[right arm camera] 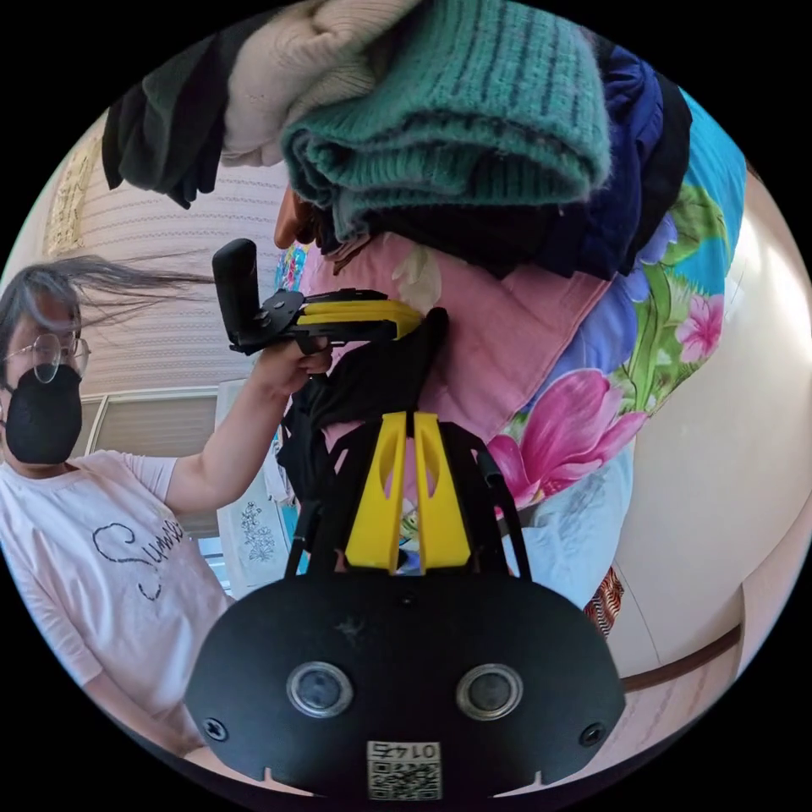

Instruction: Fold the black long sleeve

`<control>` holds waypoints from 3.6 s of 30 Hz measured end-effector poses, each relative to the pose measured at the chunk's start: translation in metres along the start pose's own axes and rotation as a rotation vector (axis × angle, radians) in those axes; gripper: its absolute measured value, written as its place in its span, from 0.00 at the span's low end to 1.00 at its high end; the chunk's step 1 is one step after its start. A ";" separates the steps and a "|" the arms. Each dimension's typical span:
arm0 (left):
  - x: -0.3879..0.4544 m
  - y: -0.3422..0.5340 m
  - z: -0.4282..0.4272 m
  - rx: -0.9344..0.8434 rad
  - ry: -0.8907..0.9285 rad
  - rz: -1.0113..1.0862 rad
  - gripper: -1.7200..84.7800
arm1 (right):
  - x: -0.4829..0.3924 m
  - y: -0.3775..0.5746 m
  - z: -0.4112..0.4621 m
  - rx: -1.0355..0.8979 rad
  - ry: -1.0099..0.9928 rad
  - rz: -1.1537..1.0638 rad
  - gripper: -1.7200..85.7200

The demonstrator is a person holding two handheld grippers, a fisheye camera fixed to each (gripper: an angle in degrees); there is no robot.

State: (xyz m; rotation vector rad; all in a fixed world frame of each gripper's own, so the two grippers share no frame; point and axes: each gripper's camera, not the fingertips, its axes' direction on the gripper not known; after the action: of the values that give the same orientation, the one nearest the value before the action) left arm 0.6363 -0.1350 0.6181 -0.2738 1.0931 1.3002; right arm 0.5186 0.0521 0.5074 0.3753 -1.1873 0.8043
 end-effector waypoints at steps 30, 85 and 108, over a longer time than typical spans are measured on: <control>0.036 0.187 -0.127 -0.066 -0.260 -0.381 0.08 | 0.007 -0.018 0.072 -0.139 0.073 0.074 0.03; 0.515 0.809 -0.470 0.820 -0.591 -1.633 0.09 | -0.637 -0.059 0.916 -0.612 0.156 -1.127 0.10; 0.876 0.919 -0.446 1.034 -0.499 -2.070 0.07 | -0.709 0.377 1.013 -1.238 -0.242 -1.735 0.09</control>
State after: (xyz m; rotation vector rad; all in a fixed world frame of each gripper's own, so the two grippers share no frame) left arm -0.4808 0.3908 0.0832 -0.1260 0.3966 -1.0169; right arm -0.5400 -0.6034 0.1597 0.2922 -0.9009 -1.4566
